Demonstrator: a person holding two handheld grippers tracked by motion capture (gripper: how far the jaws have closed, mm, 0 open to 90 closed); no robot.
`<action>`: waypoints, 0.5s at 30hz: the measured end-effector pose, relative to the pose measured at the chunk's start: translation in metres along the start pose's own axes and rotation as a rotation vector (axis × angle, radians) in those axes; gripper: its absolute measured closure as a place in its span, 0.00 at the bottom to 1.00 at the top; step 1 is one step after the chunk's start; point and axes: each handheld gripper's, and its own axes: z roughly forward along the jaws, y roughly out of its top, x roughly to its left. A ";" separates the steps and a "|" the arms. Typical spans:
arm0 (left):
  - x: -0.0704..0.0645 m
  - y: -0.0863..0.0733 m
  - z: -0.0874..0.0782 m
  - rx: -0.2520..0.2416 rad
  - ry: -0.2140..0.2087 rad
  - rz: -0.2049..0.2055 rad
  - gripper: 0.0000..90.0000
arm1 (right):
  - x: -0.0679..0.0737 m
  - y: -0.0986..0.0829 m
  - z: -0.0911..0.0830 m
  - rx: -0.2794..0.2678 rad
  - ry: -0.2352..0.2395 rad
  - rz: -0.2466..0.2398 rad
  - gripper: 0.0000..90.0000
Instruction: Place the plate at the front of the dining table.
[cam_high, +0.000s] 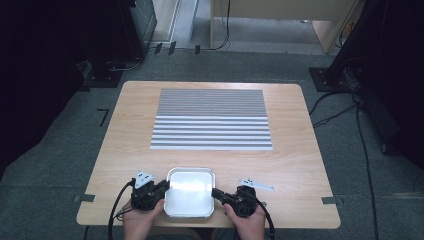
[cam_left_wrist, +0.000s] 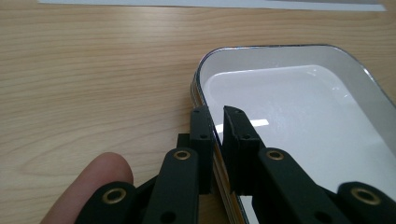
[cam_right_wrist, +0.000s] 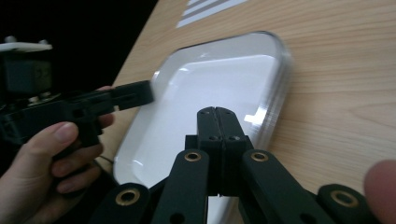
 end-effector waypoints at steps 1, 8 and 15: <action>-0.003 0.000 0.001 0.006 -0.002 0.017 0.92 | 0.004 -0.001 0.001 0.003 0.004 -0.019 1.00; -0.006 -0.002 0.003 0.004 -0.002 0.011 0.89 | 0.008 -0.003 -0.004 -0.073 -0.075 -0.064 0.96; -0.005 -0.003 0.004 -0.012 0.016 -0.030 0.94 | -0.005 -0.003 -0.010 -0.034 -0.136 0.016 0.97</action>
